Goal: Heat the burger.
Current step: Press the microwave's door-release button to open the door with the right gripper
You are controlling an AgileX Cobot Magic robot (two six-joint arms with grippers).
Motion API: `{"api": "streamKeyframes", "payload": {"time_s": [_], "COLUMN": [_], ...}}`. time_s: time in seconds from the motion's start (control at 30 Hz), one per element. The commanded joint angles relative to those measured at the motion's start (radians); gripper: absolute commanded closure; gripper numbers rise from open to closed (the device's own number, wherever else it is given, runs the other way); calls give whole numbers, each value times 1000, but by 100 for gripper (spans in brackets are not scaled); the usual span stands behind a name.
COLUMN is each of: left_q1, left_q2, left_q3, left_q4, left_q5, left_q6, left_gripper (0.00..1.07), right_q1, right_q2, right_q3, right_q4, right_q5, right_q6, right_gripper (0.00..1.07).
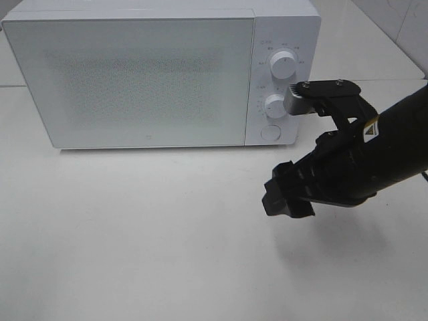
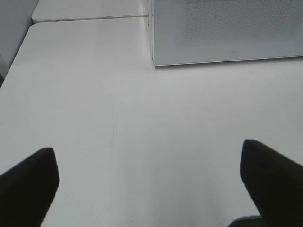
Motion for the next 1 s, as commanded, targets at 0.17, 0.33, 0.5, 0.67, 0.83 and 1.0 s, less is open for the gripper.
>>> {"api": "streamKeyframes", "payload": {"time_s": [0.17, 0.33, 0.5, 0.67, 0.83, 1.0], "left_q1": [-1, -1, -1, -1, -1, -1], "left_q2": [-26, -26, -26, -26, -26, -26], "left_q3": [2, 2, 2, 2, 2, 2], "left_q4": [0, 0, 0, 0, 0, 0], "left_q5": [-17, -17, -17, -17, -17, -17], "left_q6": [-8, -8, -8, -8, -8, -8], "left_gripper": [9, 9, 9, 9, 9, 9], "right_q1": [-5, -5, -5, -5, -5, -81], "right_q2": [-140, -310, -429, -568, -705, -809], "right_q3": [-43, -43, -43, -43, -43, -38], "right_q4": [-67, -88, -107, -126, -171, -185], "right_q5": [301, 404, 473, 583, 665, 723], "right_q6": [-38, -38, -38, -34, -22, 12], "right_gripper": [32, 32, 32, 32, 32, 32]}}
